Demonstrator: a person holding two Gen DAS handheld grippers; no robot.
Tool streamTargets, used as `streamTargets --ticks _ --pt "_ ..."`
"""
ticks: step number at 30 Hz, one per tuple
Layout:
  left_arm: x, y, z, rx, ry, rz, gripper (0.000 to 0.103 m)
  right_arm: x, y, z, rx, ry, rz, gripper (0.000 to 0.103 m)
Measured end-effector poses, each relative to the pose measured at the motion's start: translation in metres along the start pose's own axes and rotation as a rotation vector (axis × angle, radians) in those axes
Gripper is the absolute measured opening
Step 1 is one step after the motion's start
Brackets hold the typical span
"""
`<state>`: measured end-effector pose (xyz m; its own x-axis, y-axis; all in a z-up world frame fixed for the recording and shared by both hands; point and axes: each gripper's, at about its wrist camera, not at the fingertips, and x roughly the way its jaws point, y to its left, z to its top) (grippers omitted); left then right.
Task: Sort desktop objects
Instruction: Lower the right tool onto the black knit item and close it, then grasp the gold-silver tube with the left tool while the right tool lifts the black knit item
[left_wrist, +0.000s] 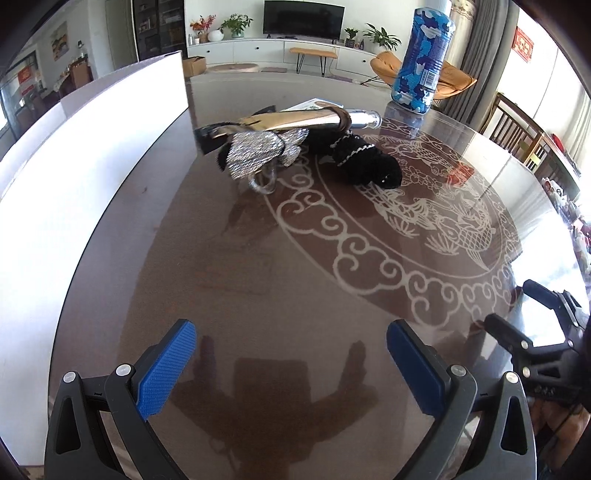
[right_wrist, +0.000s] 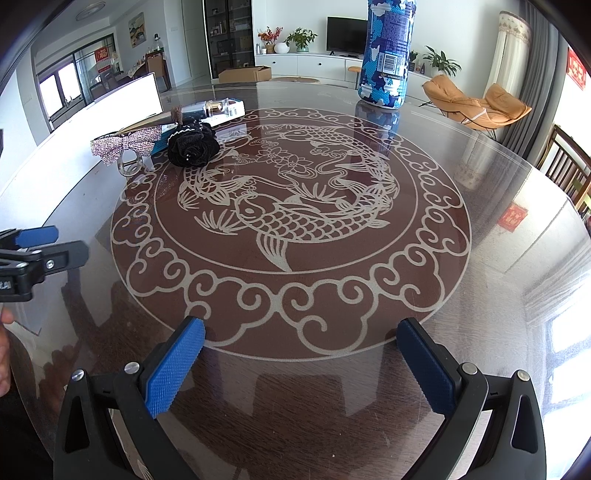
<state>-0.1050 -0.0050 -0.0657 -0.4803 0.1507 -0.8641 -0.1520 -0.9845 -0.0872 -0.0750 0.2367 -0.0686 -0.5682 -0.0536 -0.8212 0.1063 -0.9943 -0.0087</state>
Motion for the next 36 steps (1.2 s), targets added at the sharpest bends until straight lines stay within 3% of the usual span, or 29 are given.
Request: streamTargets --ticks 4,9,14,19,20,21,22,23,26,29,36 --pt "-0.014 0.020 -0.023 -0.030 -0.014 -0.027 0.103 0.004 0.006 0.009 -0.017 0.023 0.022 0.103" --pt "-0.028 0.031 -0.026 -0.045 -0.077 0.010 0.103 0.010 0.048 0.072 -0.104 0.010 0.108 0.103" --pt "-0.019 0.030 -0.022 -0.061 -0.057 -0.035 0.103 0.056 0.083 0.139 -0.152 0.080 0.104 0.103" --pt "-0.021 0.019 -0.024 -0.001 -0.069 -0.024 0.103 0.097 0.083 0.169 -0.087 0.101 0.128 0.101" --pt "-0.021 0.017 -0.024 0.010 -0.069 -0.016 0.103 0.100 0.082 0.170 -0.075 0.100 0.154 0.086" --pt "-0.019 0.016 -0.024 0.016 -0.065 -0.012 0.103 0.103 0.081 0.170 -0.065 0.108 0.186 0.060" --pt "-0.017 0.016 -0.023 0.017 -0.058 -0.013 0.103 0.100 0.080 0.169 -0.071 0.093 0.181 0.048" --pt "-0.015 0.016 -0.022 0.013 -0.051 -0.018 0.103 0.095 0.079 0.165 -0.083 0.086 0.188 0.043" --pt "-0.013 0.019 -0.019 -0.006 -0.048 -0.047 0.103 0.069 0.072 0.141 -0.140 0.067 0.190 0.043" --pt "-0.017 0.017 -0.018 -0.004 -0.065 -0.080 0.103 0.028 0.053 0.094 -0.189 0.044 0.149 0.043" --pt "-0.011 -0.022 -0.002 0.122 -0.059 -0.145 0.103 -0.042 -0.016 -0.017 -0.143 0.016 0.049 0.043"
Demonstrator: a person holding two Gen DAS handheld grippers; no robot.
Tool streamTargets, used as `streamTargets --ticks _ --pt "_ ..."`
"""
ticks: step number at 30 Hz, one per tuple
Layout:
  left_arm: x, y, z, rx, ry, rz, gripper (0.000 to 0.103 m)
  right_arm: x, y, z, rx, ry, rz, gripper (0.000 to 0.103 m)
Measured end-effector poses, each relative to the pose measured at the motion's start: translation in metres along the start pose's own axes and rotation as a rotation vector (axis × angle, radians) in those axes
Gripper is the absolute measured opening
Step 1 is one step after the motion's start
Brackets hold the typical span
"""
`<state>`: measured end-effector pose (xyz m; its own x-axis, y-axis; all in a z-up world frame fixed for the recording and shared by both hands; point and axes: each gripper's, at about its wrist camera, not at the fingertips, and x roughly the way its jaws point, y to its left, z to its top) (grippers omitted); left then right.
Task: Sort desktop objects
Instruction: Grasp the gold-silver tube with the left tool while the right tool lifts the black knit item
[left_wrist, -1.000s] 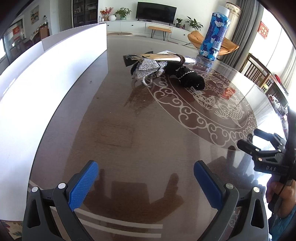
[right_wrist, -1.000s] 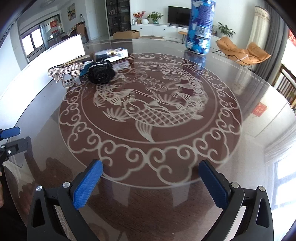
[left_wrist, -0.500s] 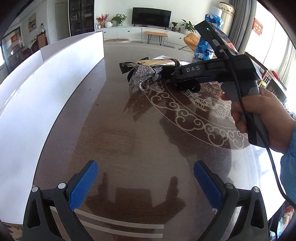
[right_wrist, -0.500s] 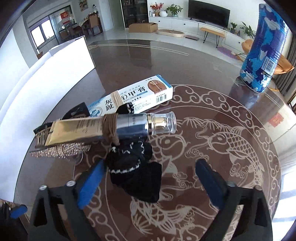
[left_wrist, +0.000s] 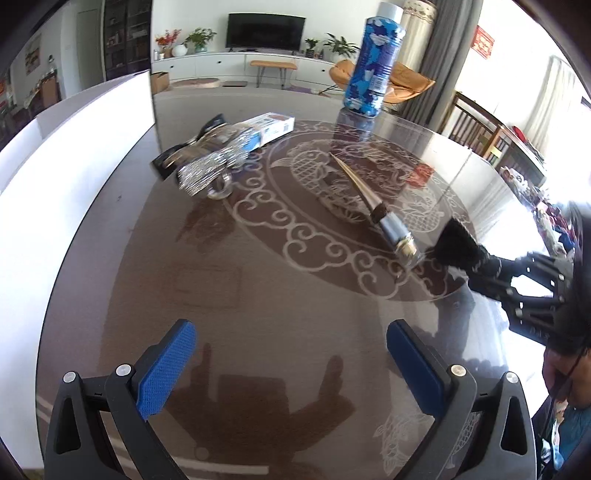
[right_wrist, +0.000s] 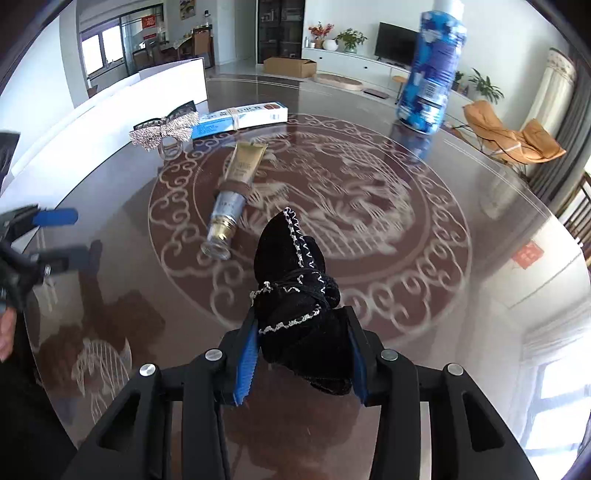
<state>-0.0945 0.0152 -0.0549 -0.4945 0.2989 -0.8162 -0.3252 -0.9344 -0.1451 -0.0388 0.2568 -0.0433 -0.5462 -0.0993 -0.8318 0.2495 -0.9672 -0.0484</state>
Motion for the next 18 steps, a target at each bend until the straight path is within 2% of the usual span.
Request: streamTargets --ticks 3,8,9,15,17,18 --pt "0.013 -0.022 0.026 0.085 0.054 0.017 0.103 -0.012 -0.014 -0.027 0.052 -0.012 0.002 0.043" --pt "0.040 -0.052 0.062 -0.032 0.081 -0.094 0.103 -0.027 -0.022 -0.044 0.110 -0.068 0.020 0.043" --pt "0.049 -0.062 0.067 -0.030 0.086 -0.085 0.103 -0.029 -0.026 -0.045 0.124 -0.080 0.024 0.043" --pt "0.100 -0.107 0.076 0.061 0.150 0.090 0.103 -0.044 -0.040 -0.041 0.175 -0.130 0.044 0.043" --pt "0.102 -0.115 0.077 0.100 0.137 0.116 0.094 -0.048 -0.045 -0.042 0.186 -0.138 0.041 0.043" --pt "0.098 -0.117 0.077 0.113 0.113 0.106 0.072 -0.049 -0.048 -0.043 0.195 -0.142 0.040 0.043"
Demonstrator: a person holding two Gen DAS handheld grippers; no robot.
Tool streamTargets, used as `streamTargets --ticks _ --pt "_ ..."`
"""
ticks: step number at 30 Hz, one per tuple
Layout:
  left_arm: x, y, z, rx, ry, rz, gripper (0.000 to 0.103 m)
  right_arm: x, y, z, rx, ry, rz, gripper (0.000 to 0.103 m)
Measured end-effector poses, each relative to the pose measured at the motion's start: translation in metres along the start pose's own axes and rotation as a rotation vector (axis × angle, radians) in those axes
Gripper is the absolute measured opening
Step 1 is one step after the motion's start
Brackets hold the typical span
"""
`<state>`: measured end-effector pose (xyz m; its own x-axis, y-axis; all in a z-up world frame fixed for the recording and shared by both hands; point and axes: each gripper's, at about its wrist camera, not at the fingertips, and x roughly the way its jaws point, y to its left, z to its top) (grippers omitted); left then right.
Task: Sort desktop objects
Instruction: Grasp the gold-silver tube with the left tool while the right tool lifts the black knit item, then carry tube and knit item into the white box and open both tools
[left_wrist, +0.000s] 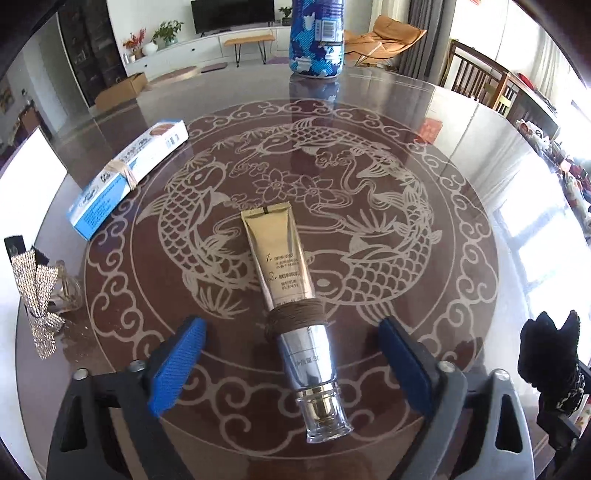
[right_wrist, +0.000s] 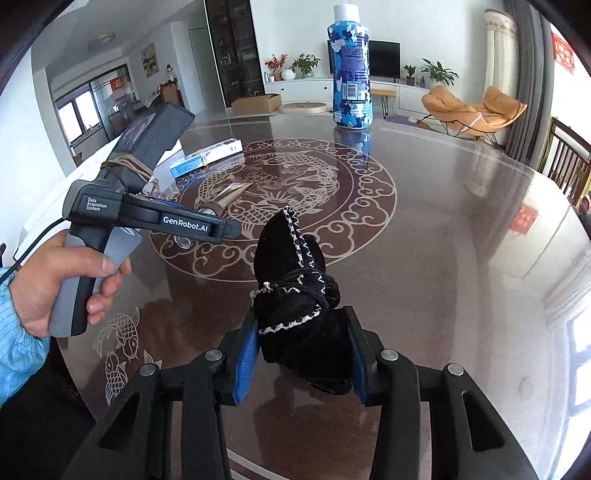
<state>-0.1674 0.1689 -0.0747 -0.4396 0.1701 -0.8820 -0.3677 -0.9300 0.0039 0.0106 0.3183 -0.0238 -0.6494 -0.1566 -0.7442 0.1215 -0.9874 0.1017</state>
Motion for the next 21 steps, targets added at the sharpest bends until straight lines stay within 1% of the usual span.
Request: streamTargets --ticks 1,2,3,4,5,7,9,12,16,21 --pt "-0.004 -0.001 0.000 0.007 -0.015 -0.002 0.045 -0.002 -0.003 -0.001 0.009 -0.001 -0.002 0.043" --pt "-0.007 0.001 0.000 0.008 -0.017 -0.005 0.030 -0.003 -0.005 -0.002 0.018 0.001 -0.001 0.043" --pt "-0.009 0.003 -0.001 0.003 -0.012 -0.022 0.029 -0.003 -0.008 -0.003 0.028 0.006 0.002 0.043" --pt "-0.012 0.007 -0.004 -0.014 -0.008 -0.059 0.029 -0.005 -0.010 -0.004 0.037 0.010 0.005 0.043" --pt "-0.017 0.012 -0.009 -0.028 -0.010 -0.075 0.029 -0.007 -0.011 -0.005 0.044 0.014 0.009 0.043" --pt "-0.035 0.020 -0.023 -0.037 -0.030 -0.102 0.029 -0.011 -0.012 -0.004 0.053 0.021 0.028 0.043" --pt "-0.054 0.030 -0.038 -0.052 -0.050 -0.130 0.029 -0.013 -0.009 -0.003 0.063 0.035 0.066 0.043" --pt "-0.083 0.050 -0.062 -0.081 -0.081 -0.150 0.029 -0.010 0.002 0.002 0.068 0.061 0.114 0.043" --pt "-0.117 0.092 -0.081 -0.158 -0.139 -0.170 0.029 -0.004 0.036 0.021 0.026 0.069 0.163 0.043" --pt "-0.163 0.163 -0.096 -0.274 -0.225 -0.143 0.029 -0.003 0.107 0.060 -0.087 0.047 0.242 0.043"
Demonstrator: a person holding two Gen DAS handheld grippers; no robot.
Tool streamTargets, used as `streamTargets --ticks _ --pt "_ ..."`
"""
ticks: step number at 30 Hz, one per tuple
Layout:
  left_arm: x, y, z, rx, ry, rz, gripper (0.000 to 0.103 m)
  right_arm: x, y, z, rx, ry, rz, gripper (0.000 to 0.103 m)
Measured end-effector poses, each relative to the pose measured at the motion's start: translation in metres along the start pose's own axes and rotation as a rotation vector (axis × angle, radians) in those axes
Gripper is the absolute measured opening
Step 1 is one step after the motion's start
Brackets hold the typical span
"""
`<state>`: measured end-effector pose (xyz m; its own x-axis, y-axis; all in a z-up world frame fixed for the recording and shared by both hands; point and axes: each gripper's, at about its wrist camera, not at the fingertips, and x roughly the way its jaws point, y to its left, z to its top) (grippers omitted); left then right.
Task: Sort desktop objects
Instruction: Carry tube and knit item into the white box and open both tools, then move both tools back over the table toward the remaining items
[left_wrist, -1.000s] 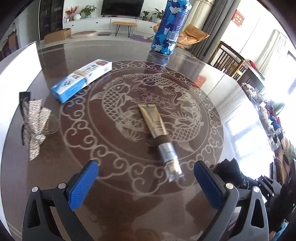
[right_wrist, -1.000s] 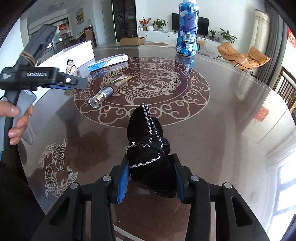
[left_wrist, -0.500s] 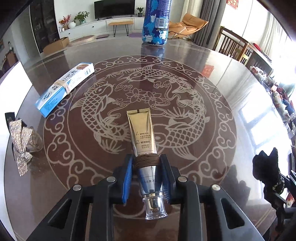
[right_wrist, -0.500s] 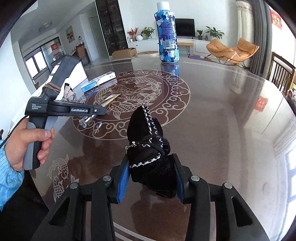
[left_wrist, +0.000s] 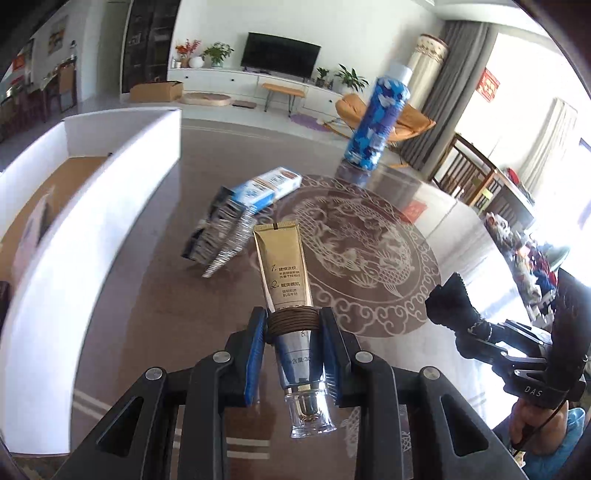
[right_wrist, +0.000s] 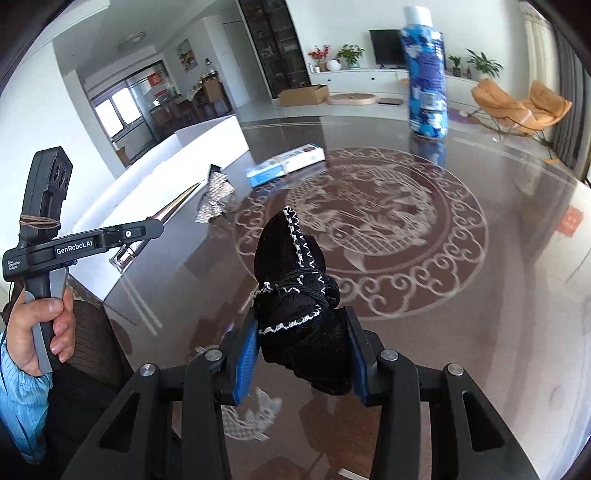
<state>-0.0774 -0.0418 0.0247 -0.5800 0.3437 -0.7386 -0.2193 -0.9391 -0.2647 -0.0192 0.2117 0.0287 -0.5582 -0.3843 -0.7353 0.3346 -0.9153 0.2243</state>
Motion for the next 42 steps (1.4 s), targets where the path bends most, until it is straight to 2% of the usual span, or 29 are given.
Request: streamTargets --ticks 2,5,11,14,17,22,23,25,26,27,28,30,37,42 --pt "-0.025 0.030 0.005 -0.035 -0.043 0.029 0.029 0.011 0.032 0.019 -0.060 -0.001 0.031 0.043" --pt "-0.059 0.083 0.014 -0.086 -0.095 0.114 0.029 0.032 0.088 0.052 -0.151 -0.005 0.091 0.043" --pt "-0.102 0.191 0.024 -0.223 -0.123 0.250 0.029 0.073 0.209 0.124 -0.293 -0.036 0.231 0.043" --pt "-0.106 0.230 0.025 -0.272 -0.115 0.297 0.029 0.104 0.264 0.151 -0.334 -0.026 0.280 0.043" --pt "-0.098 0.264 0.020 -0.323 -0.086 0.327 0.029 0.148 0.311 0.170 -0.353 0.026 0.322 0.043" --pt "-0.079 0.298 0.002 -0.374 -0.029 0.360 0.029 0.220 0.358 0.161 -0.386 0.159 0.347 0.043" --pt "-0.076 0.302 -0.001 -0.378 -0.017 0.367 0.029 0.232 0.363 0.156 -0.396 0.186 0.348 0.044" --pt "-0.072 0.307 -0.005 -0.388 0.001 0.397 0.031 0.250 0.370 0.147 -0.413 0.229 0.326 0.056" --pt "-0.071 0.307 -0.007 -0.390 0.000 0.403 0.034 0.253 0.370 0.145 -0.408 0.231 0.339 0.078" --pt "-0.071 0.308 -0.008 -0.393 -0.005 0.405 0.046 0.253 0.368 0.143 -0.399 0.221 0.350 0.096" --pt "-0.073 0.305 -0.009 -0.392 -0.016 0.412 0.062 0.249 0.365 0.143 -0.390 0.200 0.353 0.098" --pt "-0.079 0.292 -0.009 -0.369 -0.053 0.439 0.075 0.235 0.352 0.143 -0.384 0.157 0.353 0.098" --pt "-0.101 0.215 0.010 -0.218 -0.145 0.518 0.076 0.165 0.285 0.143 -0.350 -0.040 0.285 0.100" --pt "-0.106 0.148 0.026 -0.087 -0.187 0.545 0.077 0.132 0.223 0.133 -0.295 -0.073 0.200 0.102"
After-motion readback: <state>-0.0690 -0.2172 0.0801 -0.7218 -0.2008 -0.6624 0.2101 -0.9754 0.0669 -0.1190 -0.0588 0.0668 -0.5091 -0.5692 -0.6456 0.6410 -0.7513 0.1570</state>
